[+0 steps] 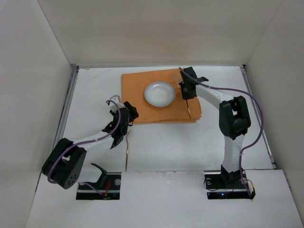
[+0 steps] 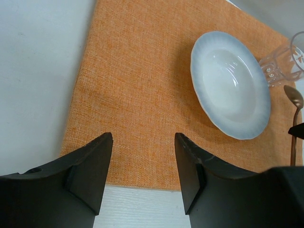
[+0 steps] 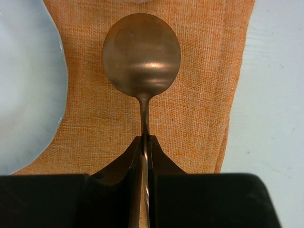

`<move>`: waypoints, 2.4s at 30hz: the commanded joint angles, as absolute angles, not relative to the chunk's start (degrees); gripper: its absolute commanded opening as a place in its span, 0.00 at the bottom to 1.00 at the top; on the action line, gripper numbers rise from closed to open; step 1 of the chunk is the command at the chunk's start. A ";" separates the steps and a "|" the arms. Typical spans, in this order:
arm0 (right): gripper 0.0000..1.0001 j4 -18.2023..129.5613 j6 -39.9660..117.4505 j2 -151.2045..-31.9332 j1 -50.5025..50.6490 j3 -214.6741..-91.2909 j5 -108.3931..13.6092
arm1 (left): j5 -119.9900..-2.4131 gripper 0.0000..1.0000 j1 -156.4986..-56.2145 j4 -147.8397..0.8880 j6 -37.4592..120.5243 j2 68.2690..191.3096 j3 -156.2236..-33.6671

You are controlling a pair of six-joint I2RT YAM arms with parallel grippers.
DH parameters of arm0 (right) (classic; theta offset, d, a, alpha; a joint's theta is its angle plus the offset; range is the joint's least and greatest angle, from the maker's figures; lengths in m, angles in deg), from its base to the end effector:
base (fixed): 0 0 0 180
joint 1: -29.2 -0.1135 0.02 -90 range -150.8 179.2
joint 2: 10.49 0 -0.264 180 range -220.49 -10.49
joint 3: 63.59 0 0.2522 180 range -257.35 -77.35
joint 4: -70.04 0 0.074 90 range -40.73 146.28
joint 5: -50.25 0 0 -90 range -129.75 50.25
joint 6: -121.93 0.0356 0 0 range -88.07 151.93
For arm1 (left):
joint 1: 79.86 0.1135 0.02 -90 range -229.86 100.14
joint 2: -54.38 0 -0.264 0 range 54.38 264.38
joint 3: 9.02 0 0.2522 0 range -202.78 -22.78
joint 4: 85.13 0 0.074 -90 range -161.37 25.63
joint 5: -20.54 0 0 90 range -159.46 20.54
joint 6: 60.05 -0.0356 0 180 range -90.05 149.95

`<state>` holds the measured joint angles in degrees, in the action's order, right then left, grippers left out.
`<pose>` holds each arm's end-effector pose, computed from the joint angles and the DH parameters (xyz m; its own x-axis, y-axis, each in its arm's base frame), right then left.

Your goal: Set the dinner table for one person

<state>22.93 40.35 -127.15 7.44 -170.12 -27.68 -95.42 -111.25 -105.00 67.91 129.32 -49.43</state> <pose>0.4166 0.1583 0.2136 -0.8103 -0.1693 -0.5610 -0.1403 0.9856 -0.0947 0.2315 -0.1230 0.1986 -0.2360 -0.5039 -0.8309 -0.0487 0.8601 -0.5077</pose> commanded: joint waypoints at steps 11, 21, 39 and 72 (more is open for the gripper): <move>0.34 26.03 44.40 -125.72 7.80 -167.45 -27.27 | -96.36 0.52 -111.36 -107.14 67.66 129.09 -49.32; 0.54 35.95 51.16 -108.34 7.10 -155.16 -24.21 | -99.51 0.54 -112.33 -101.80 65.12 127.07 -51.86; 0.15 66.99 61.19 -81.24 -7.14 -119.37 -14.17 | -103.48 0.46 -122.52 -38.87 81.44 110.72 -56.53; 0.29 71.04 63.22 -81.15 -7.58 -116.20 -18.48 | -99.88 0.23 -138.17 -39.20 90.95 122.93 -52.04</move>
<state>67.45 62.49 -81.42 -7.22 -116.35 -17.77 -101.30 -138.62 -39.06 90.29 122.37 -53.06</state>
